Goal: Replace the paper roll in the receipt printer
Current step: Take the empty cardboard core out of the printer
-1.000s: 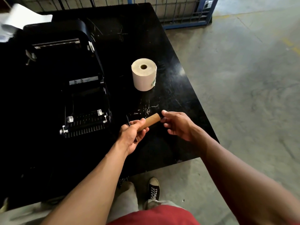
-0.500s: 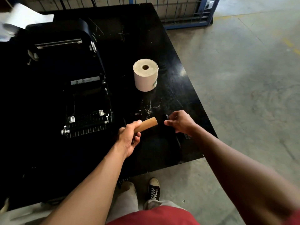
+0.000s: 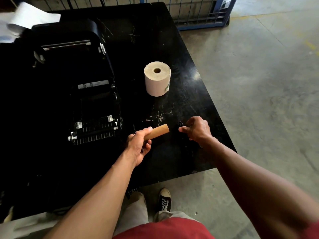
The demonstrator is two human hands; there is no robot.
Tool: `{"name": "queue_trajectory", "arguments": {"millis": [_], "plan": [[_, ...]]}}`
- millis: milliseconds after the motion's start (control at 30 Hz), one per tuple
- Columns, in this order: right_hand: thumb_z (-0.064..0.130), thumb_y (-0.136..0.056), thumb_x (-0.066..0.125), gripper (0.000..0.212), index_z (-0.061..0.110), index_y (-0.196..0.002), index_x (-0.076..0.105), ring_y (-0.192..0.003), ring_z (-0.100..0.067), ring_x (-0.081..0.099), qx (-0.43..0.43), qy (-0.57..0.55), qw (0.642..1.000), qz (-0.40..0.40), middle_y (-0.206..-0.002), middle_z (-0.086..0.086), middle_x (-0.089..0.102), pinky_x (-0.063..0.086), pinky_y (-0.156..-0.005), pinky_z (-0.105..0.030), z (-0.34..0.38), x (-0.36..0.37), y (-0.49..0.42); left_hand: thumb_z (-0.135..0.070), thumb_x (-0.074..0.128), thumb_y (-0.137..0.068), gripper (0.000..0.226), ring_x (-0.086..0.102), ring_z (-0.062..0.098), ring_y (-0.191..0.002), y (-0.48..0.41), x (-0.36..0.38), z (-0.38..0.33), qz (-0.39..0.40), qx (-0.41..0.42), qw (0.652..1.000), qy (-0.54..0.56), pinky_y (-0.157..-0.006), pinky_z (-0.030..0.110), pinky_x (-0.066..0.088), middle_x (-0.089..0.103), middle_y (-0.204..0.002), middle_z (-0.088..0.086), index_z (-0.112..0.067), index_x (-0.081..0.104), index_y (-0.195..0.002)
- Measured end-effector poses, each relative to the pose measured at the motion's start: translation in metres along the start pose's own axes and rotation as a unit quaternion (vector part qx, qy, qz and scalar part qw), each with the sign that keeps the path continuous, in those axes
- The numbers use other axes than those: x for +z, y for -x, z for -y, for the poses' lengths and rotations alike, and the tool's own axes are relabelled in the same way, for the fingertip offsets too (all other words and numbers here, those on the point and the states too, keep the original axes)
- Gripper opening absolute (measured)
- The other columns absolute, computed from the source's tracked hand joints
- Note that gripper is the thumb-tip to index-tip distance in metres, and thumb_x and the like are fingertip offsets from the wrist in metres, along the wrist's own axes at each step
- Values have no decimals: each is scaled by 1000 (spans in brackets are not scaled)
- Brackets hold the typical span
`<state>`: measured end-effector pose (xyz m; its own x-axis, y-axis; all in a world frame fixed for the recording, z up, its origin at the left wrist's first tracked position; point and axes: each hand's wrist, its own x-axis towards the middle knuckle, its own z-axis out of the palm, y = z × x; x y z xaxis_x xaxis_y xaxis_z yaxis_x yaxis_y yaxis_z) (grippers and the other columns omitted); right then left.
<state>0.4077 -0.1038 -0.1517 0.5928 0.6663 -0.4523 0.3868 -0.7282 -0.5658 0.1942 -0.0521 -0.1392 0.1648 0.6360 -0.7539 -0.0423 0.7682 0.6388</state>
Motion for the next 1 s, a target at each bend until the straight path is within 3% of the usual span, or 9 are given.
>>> {"name": "queue_trajectory", "arguments": {"millis": [167,267,400,500,633,767,833,900,1000], "plan": [[51,-85,74,43,12,-105,73,-90,-26,71,-36,-59,997,-24,-98,-10,75,61,-82,-46,7,-5,5,-28,76,-81,52,55,9,-63,3,5,-1,1,-2,1000,3,-41,14,42,60,-105,11,-4,56,-123],[62,-83,70,49,18,-106,74,-65,-8,60,-31,-197,971,130,-85,-1,72,52,-57,-26,21,-12,18,-27,74,-82,47,54,8,-60,5,10,-5,7,-3,1000,16,-40,14,41,59,-103,10,-4,60,-121],[55,-79,77,35,27,-100,77,-62,-4,58,-54,-178,954,235,-82,5,72,47,-58,-24,31,-13,27,-27,74,-83,44,55,8,-59,9,19,-9,18,2,1000,23,-41,15,41,60,-95,8,-3,64,-118],[41,-82,80,29,20,-102,76,-69,-8,62,-48,-221,948,226,-90,0,75,50,-62,-26,36,-12,27,-30,70,-87,32,54,8,-56,12,23,-10,30,-2,999,30,-39,14,39,64,-93,10,-6,67,-107],[24,-91,64,24,10,-112,64,-77,-21,72,27,-389,910,142,-98,-14,74,58,-65,-33,45,-16,23,-29,47,-97,29,42,6,-46,12,21,-8,25,-12,998,58,-35,15,29,58,-77,6,-7,65,-100],[28,-96,56,18,12,-102,50,-57,-18,67,15,-198,971,131,-82,-13,69,58,-55,-33,51,-17,22,-20,39,-94,36,47,11,-59,13,19,-6,1,6,1000,-26,-50,23,40,49,-77,1,-5,65,-113],[34,-97,59,35,12,-116,38,-57,-19,67,11,-108,980,169,-91,-16,70,55,-49,-31,52,-11,23,-20,41,-94,37,60,23,-85,12,22,-2,-13,19,993,-114,-75,38,53,59,-96,6,-6,65,-118],[39,-92,69,55,15,-126,33,-68,-22,70,-8,-32,983,179,-105,-15,65,54,-47,-30,51,-3,23,-19,47,-95,33,61,32,-102,8,23,2,-24,18,981,-191,-91,45,51,63,-111,16,-4,61,-121],[45,-79,82,63,18,-124,46,-80,-26,70,-84,86,981,153,-110,-11,63,59,-59,-36,48,9,22,-17,59,-94,28,63,24,-91,3,16,7,-29,44,959,-280,-78,36,53,66,-109,16,-3,60,-118]]}}
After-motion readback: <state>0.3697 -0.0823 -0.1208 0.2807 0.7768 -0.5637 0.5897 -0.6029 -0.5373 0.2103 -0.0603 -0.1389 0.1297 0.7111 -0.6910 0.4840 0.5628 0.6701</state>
